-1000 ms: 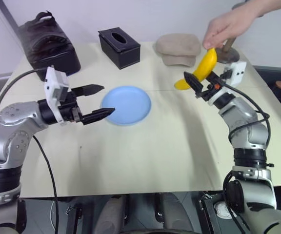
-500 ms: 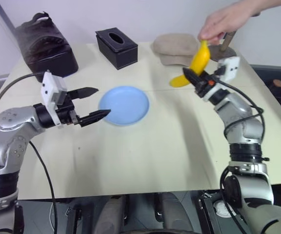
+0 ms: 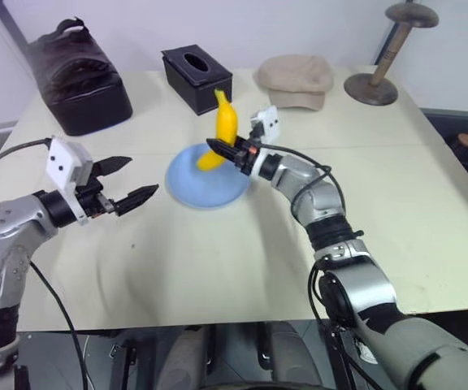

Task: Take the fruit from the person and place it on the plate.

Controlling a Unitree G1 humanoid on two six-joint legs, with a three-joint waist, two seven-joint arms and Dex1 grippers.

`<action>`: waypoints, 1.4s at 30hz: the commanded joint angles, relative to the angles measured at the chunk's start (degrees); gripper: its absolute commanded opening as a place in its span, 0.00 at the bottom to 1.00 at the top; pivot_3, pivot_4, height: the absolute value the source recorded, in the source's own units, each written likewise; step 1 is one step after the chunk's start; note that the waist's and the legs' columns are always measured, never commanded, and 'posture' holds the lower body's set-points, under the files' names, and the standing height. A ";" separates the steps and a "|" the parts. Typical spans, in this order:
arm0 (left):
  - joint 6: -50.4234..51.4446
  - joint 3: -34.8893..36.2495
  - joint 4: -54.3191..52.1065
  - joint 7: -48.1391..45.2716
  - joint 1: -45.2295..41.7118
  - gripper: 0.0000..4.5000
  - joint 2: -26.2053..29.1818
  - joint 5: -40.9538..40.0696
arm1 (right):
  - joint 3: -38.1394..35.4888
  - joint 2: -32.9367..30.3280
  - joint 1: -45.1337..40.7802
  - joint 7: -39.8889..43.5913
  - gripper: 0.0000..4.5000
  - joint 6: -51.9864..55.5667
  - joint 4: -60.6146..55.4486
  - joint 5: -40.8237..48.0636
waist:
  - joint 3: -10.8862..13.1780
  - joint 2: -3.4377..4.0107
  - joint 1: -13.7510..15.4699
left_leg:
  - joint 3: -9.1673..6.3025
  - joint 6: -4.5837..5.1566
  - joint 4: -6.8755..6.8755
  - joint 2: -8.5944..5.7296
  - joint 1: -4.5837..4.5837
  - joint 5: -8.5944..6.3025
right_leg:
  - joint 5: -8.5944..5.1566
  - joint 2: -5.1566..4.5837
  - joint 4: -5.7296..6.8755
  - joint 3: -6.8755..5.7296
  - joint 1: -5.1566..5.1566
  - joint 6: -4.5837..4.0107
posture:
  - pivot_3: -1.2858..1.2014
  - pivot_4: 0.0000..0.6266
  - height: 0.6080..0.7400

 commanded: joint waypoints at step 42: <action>-6.15 6.86 2.49 15.14 0.52 1.00 -8.73 3.99 | -10.66 -25.17 17.13 -5.94 1.00 1.42 -27.38 -6.26 | -0.02 -0.04 -0.70 | 0.06 -0.22 -0.45 0.00 0.02 0.18 | 0.04 0.01 0.00 0.08 -0.18 -0.08 | 0.52 0.24 1.00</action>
